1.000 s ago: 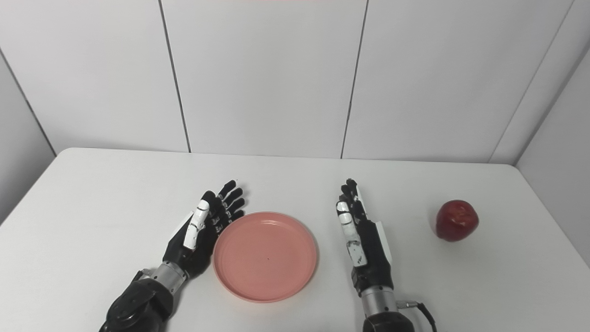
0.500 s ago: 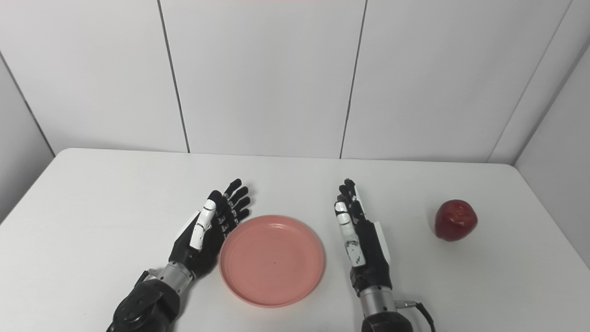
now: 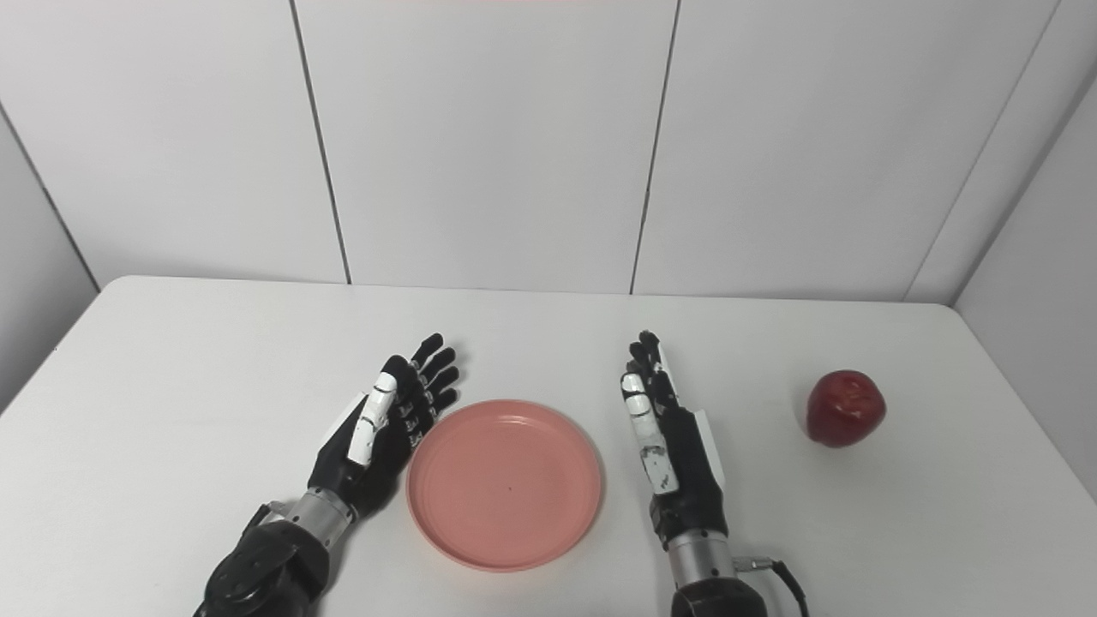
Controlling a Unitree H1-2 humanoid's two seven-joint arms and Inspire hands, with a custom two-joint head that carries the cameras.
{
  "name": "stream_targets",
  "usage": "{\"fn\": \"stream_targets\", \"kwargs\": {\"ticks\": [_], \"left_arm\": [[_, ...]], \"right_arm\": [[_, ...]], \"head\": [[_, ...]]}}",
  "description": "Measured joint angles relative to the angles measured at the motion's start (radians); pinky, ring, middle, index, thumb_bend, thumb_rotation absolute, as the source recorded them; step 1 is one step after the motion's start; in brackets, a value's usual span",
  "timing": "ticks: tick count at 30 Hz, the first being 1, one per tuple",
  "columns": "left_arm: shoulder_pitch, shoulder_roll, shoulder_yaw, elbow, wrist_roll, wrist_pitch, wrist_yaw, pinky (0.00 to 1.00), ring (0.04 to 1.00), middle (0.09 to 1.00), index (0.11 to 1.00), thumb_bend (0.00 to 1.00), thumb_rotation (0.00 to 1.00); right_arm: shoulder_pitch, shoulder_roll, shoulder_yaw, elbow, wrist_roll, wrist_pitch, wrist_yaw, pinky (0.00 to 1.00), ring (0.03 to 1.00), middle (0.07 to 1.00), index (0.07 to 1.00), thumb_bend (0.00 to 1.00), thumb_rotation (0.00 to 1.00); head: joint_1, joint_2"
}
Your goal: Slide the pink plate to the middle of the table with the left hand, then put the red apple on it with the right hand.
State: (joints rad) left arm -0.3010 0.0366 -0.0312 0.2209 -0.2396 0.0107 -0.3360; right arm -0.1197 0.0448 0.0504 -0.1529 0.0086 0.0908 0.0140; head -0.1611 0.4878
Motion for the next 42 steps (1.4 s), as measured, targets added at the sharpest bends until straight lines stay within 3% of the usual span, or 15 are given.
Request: {"fn": "stream_targets", "kwargs": {"ticks": [19,23,33,42], "left_arm": [[0.052,0.059,0.026,-0.092,0.057,-0.023,0.052,1.0,1.0,1.0,1.0,0.64,1.0],[0.062,0.059,0.024,-0.109,0.072,-0.02,0.066,1.0,1.0,1.0,1.0,0.64,1.0],[0.084,0.042,0.009,-0.171,0.092,0.023,0.115,1.0,1.0,1.0,1.0,0.64,1.0],[0.091,0.021,-0.003,-0.179,0.096,0.037,0.13,1.0,1.0,1.0,1.0,0.63,1.0]], "right_arm": [[-0.023,0.001,-0.012,-0.008,0.012,0.037,-0.006,1.0,1.0,0.978,0.99,0.64,0.9],[-0.032,0.0,-0.02,-0.008,0.014,0.045,-0.007,1.0,1.0,0.99,0.998,0.64,0.9],[-0.051,-0.02,-0.038,-0.012,0.004,0.07,-0.012,1.0,1.0,0.991,1.0,0.62,0.95],[-0.063,-0.035,-0.071,-0.038,0.007,0.103,-0.023,1.0,0.992,0.981,0.986,0.6,0.96]], "head": [[-0.002,0.052],[0.003,0.084],[0.02,0.118],[0.029,0.129]]}}
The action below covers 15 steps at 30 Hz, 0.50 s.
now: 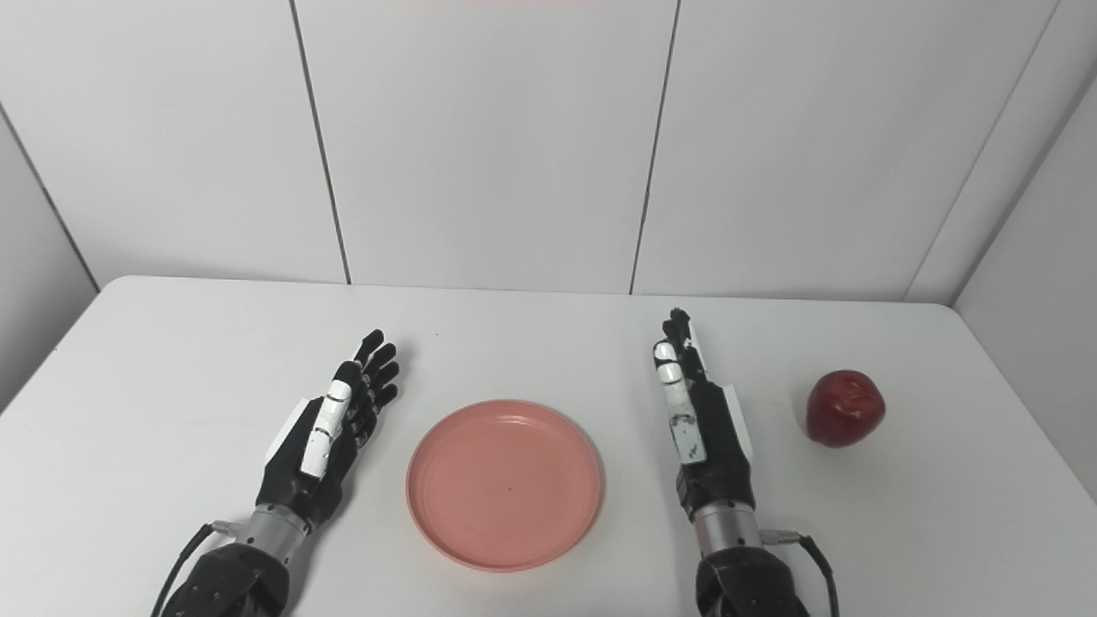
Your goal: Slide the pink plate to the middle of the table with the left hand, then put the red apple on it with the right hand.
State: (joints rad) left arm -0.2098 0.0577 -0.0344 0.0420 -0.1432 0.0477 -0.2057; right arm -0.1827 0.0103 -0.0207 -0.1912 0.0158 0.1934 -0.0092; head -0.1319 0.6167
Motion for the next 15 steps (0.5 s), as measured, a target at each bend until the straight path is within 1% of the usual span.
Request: {"fn": "stream_targets", "kwargs": {"ticks": [3,6,12,13,15], "left_arm": [[0.008,0.0,-0.002,-0.018,0.001,0.009,0.002,1.0,1.0,1.0,1.0,0.64,1.0],[0.013,0.0,-0.002,-0.026,0.011,0.022,0.008,1.0,1.0,1.0,1.0,0.65,1.0],[0.013,0.0,-0.002,-0.028,0.018,0.039,0.014,1.0,1.0,1.0,1.0,0.65,1.0],[0.013,0.0,-0.001,-0.028,0.018,0.039,0.017,1.0,1.0,1.0,1.0,0.63,1.0],[0.013,-0.001,-0.001,-0.029,0.018,0.04,0.021,1.0,1.0,1.0,1.0,0.63,1.0]], "right_arm": [[-0.005,-0.013,-0.003,0.0,-0.009,0.001,-0.003,1.0,0.996,0.982,0.986,0.64,0.98],[-0.01,-0.025,-0.014,0.0,-0.008,0.002,-0.005,1.0,0.999,0.991,0.998,0.64,0.98],[-0.051,-0.061,-0.072,0.007,-0.01,0.002,-0.023,1.0,1.0,0.993,0.994,0.65,0.93],[-0.058,-0.069,-0.081,0.007,-0.02,0.002,-0.031,1.0,0.989,0.983,0.988,0.67,0.9],[-0.068,-0.089,-0.091,0.007,-0.06,0.001,-0.051,1.0,0.981,0.976,0.985,0.68,0.9]], "head": [[-0.003,0.002],[-0.006,0.002],[-0.006,-0.005],[-0.008,-0.003],[-0.014,0.0]]}}
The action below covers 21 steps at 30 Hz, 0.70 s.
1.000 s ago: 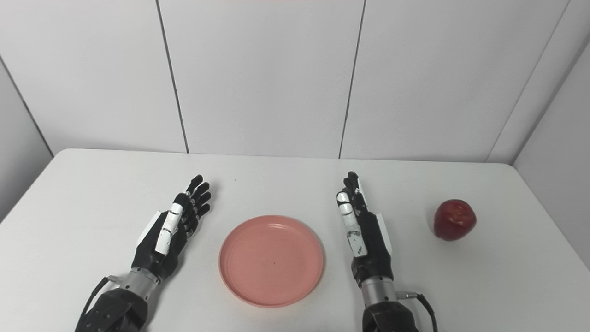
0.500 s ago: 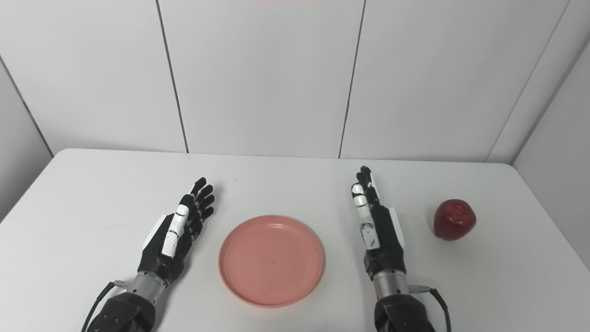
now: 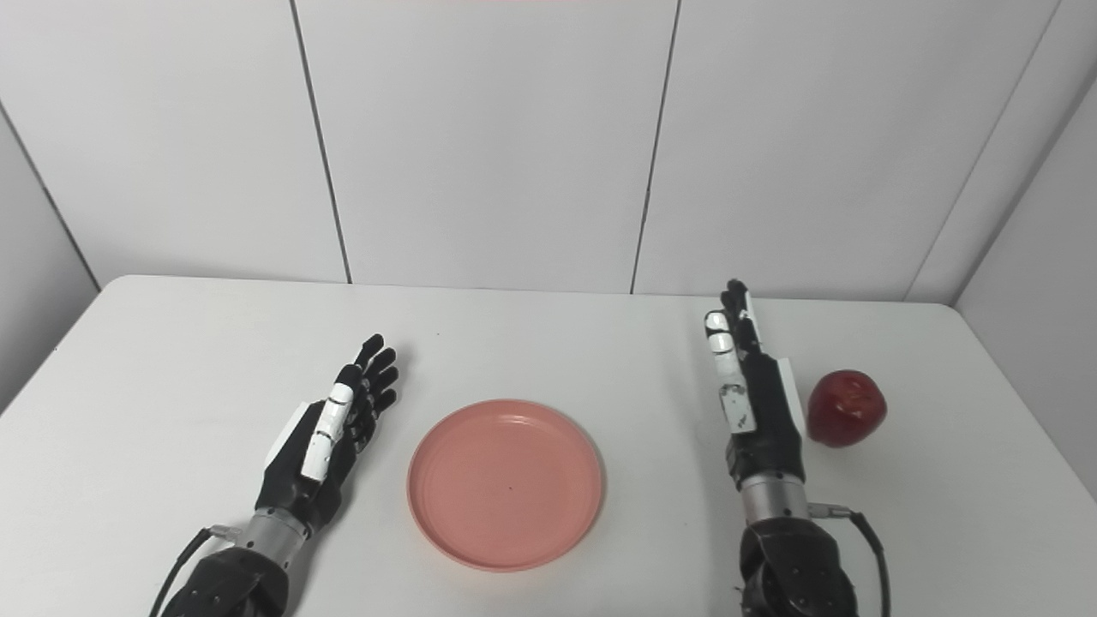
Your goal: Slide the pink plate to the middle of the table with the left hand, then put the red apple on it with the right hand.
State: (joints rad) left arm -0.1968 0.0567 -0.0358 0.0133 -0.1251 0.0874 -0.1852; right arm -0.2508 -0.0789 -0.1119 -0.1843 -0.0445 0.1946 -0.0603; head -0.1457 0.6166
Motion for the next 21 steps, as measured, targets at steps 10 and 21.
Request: {"fn": "stream_targets", "kwargs": {"ticks": [10,21], "left_arm": [[0.0,-0.003,0.001,0.0,-0.001,0.001,0.003,1.0,1.0,1.0,1.0,0.64,1.0],[0.0,-0.003,0.003,0.0,-0.001,0.002,0.003,1.0,1.0,1.0,1.0,0.61,1.0]], "right_arm": [[-0.03,-0.142,-0.024,-0.048,-0.229,0.064,-0.036,0.94,0.976,0.967,0.963,0.71,0.82],[-0.04,-0.245,-0.035,-0.117,-0.298,0.233,0.03,0.86,0.925,0.94,0.943,0.78,0.47]], "head": [[-0.006,0.006],[-0.041,-0.02]]}}
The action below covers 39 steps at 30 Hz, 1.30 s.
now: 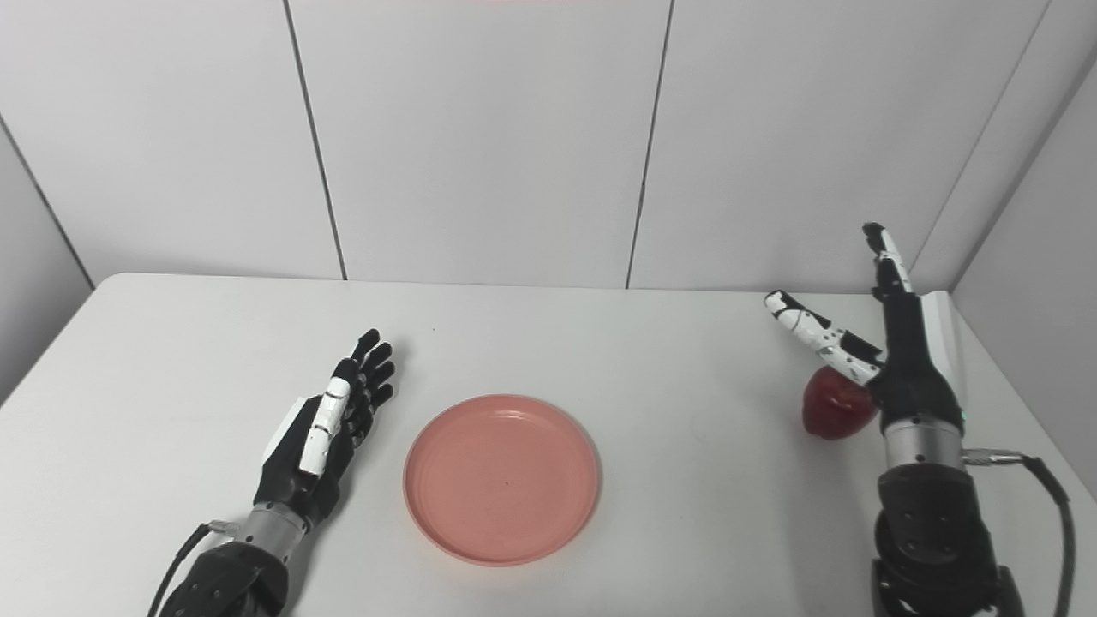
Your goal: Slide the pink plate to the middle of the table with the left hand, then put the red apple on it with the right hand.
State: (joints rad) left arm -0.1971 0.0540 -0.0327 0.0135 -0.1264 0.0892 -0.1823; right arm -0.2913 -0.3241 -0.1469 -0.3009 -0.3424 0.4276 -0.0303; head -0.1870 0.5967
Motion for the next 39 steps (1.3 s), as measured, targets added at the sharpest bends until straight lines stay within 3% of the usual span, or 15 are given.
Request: {"fn": "stream_targets", "kwargs": {"ticks": [4,6,8,17,31,39], "left_arm": [[0.0,0.004,0.006,0.002,0.0,-0.001,-0.001,1.0,1.0,1.0,1.0,0.63,1.0],[0.0,0.01,0.009,0.007,-0.007,-0.004,-0.004,1.0,1.0,1.0,1.0,0.62,1.0],[0.0,0.016,0.012,0.013,-0.01,-0.022,-0.012,1.0,1.0,1.0,1.0,0.6,1.0],[0.0,0.037,0.025,0.045,-0.051,-0.043,-0.043,1.0,1.0,1.0,1.0,0.6,1.0],[-0.001,0.046,0.051,0.056,-0.086,-0.064,-0.064,1.0,1.0,1.0,1.0,0.56,1.0],[-0.001,0.049,0.051,0.043,-0.086,-0.063,-0.068,1.0,1.0,1.0,1.0,0.56,1.0]], "right_arm": [[-0.001,-0.024,0.0,0.042,-0.022,0.0,0.0,0.84,0.923,0.944,0.944,0.83,0.44],[-0.003,-0.025,0.003,0.053,-0.039,0.0,-0.005,0.84,0.924,0.947,0.943,0.84,0.44],[-0.004,-0.025,0.01,0.064,-0.059,0.0,-0.014,0.85,0.934,0.957,0.943,0.85,0.44],[-0.01,0.007,0.025,0.073,-0.143,0.04,-0.016,0.82,0.92,0.958,0.942,0.85,0.42],[-0.037,0.067,-0.012,0.075,-0.358,0.042,0.111,0.8,0.913,0.956,0.948,0.91,0.43],[-0.04,0.069,-0.008,0.125,-0.494,0.043,0.179,0.79,0.912,0.943,0.955,0.92,0.47]], "head": [[-0.09,-0.023],[-0.091,-0.023],[-0.161,-0.037],[-0.242,-0.049],[-0.27,-0.048],[-0.276,-0.041]]}}
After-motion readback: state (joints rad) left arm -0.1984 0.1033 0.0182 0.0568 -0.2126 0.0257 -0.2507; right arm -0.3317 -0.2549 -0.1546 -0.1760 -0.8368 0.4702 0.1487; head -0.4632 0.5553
